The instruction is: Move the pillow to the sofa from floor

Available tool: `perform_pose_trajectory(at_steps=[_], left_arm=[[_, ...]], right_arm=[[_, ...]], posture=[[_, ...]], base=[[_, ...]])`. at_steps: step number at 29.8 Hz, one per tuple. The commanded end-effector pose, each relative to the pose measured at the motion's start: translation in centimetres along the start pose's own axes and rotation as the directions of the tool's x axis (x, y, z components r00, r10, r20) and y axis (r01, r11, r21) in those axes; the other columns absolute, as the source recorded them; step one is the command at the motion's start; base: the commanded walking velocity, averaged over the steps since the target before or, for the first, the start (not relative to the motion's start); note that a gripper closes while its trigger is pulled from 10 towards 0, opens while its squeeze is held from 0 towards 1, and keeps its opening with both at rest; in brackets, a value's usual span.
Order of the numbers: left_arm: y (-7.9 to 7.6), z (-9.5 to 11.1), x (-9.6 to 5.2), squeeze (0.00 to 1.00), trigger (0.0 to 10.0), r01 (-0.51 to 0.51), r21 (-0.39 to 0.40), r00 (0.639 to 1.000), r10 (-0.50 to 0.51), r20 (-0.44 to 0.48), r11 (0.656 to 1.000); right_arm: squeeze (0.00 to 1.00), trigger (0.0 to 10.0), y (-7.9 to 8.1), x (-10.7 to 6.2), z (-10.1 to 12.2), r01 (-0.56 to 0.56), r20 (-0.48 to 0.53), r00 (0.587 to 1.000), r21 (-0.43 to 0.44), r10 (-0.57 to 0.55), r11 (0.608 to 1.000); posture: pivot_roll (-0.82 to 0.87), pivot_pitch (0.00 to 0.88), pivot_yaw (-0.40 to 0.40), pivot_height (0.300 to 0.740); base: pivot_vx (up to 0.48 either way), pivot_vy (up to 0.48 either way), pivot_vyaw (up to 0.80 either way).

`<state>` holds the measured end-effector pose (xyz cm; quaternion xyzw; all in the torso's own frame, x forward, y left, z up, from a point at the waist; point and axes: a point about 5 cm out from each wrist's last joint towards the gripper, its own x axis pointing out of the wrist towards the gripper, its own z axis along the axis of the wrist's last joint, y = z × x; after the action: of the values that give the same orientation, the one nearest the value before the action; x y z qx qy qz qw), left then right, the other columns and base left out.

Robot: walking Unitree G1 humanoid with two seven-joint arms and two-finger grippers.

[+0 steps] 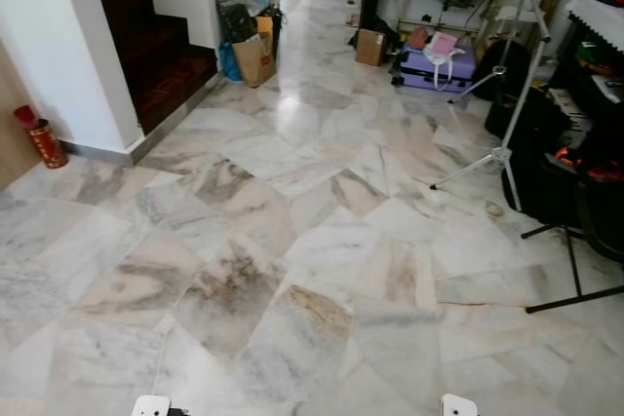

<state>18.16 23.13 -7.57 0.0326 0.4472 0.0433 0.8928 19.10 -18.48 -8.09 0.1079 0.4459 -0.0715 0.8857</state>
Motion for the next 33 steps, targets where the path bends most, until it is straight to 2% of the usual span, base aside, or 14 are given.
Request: perform_pose_trajectory(at_steps=[1, 7, 11, 17, 21, 33], left_arm=[[0.45, -0.18, -0.08, 0.0, 10.0, -0.023, 0.006, 1.0, 0.023, -0.006, 1.0], [0.68, -0.01, -0.09, 0.0, 10.0, -0.003, 0.03, 1.0, 0.003, -0.004, 1.0], [0.85, 0.07, -0.09, 0.0, 10.0, -0.004, 0.037, 1.0, 0.005, -0.006, 0.999], [0.67, 0.15, -0.05, 0.0, 10.0, -0.006, 0.03, 1.0, 0.006, -0.003, 1.0], [0.56, -0.01, -0.06, 0.0, 10.0, -0.007, 0.024, 1.0, 0.007, -0.007, 1.0], [0.61, -0.67, -0.2, 0.0, 10.0, -0.01, 0.016, 1.0, 0.011, -0.021, 1.0]], right_arm=[[0.0, 10.0, 0.15, 0.06, 0.27, 0.003, 0.008, 1.0, 0.023, -0.003, 1.0], [0.0, 10.0, 0.59, 0.07, 0.02, 0.002, 0.005, 1.0, 0.038, -0.002, 0.999], [0.0, 10.0, 0.44, 0.0, -0.2, 0.014, 0.015, 1.0, 0.098, -0.015, 0.995], [0.0, 10.0, 0.19, -0.05, -0.36, 0.01, 0.01, 1.0, 0.059, -0.011, 0.998], [0.0, 10.0, 0.44, -0.06, -0.29, -0.008, 0.024, 1.0, 0.021, 0.008, 1.0], [0.0, 10.0, 1.09, 0.02, -0.31, -0.038, 0.012, 0.999, 0.011, 0.037, 0.999]], posture=[[0.05, 0.022, -0.031, 0.74], [0.04, 0.027, -0.009, 0.74], [0.03, 0.037, -0.001, 0.74], [0.04, 0.045, -0.008, 0.74], [0.04, 0.049, -0.014, 0.74], [0.05, 0.059, -0.013, 0.74]], base=[[0.0, 0.0, 0.0], [0.0, 0.0, 0.0], [0.0, 0.0, 0.0], [0.0, 0.0, 0.0], [0.0, 0.0, 0.8], [0.0, 0.0, 0.8]])
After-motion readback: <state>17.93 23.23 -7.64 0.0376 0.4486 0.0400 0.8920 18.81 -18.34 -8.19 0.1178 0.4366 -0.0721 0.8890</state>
